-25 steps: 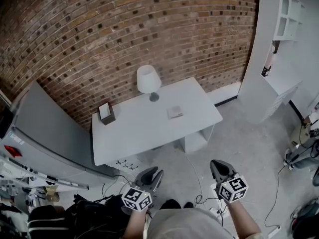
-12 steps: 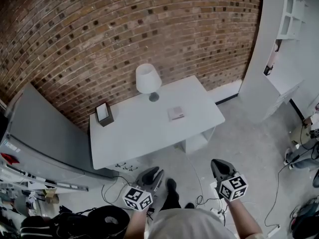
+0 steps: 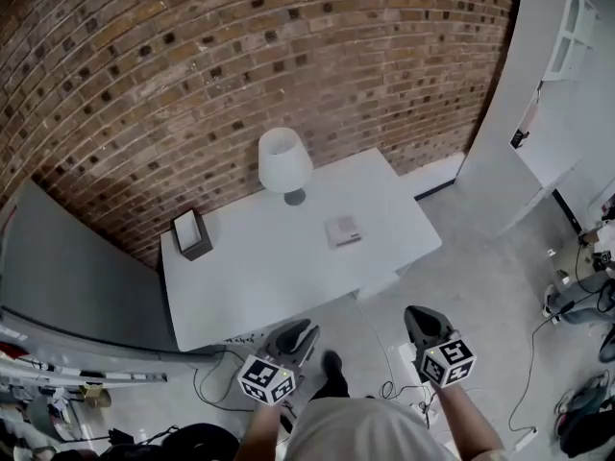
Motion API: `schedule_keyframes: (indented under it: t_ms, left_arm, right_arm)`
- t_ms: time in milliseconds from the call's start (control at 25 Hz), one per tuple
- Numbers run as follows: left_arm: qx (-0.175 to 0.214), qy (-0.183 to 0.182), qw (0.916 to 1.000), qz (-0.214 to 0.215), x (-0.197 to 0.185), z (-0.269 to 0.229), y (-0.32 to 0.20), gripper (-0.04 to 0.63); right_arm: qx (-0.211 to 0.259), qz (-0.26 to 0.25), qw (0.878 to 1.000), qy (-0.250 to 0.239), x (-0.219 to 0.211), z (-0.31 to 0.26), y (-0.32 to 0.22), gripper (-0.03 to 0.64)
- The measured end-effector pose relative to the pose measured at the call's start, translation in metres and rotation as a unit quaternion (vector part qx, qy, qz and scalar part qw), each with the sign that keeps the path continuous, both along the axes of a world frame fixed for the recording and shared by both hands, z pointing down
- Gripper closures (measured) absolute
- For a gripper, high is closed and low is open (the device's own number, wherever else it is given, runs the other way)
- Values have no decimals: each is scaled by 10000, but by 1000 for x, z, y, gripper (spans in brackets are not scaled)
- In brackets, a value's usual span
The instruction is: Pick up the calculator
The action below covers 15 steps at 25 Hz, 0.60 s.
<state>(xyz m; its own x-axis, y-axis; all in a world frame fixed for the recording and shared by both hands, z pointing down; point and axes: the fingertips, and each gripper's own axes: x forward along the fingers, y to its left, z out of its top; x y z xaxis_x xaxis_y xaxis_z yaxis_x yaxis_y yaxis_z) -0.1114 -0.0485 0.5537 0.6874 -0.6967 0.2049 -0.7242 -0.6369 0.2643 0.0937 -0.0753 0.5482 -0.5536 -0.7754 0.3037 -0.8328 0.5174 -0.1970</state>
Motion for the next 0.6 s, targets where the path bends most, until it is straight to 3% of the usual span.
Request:
schedule_keyframes:
  t_ms: [600]
  left_arm:
    - [-147,29,9987,481,-50,17,-94,488]
  right_arm:
    - [-89,233,9992,308,-57,8,-78,604]
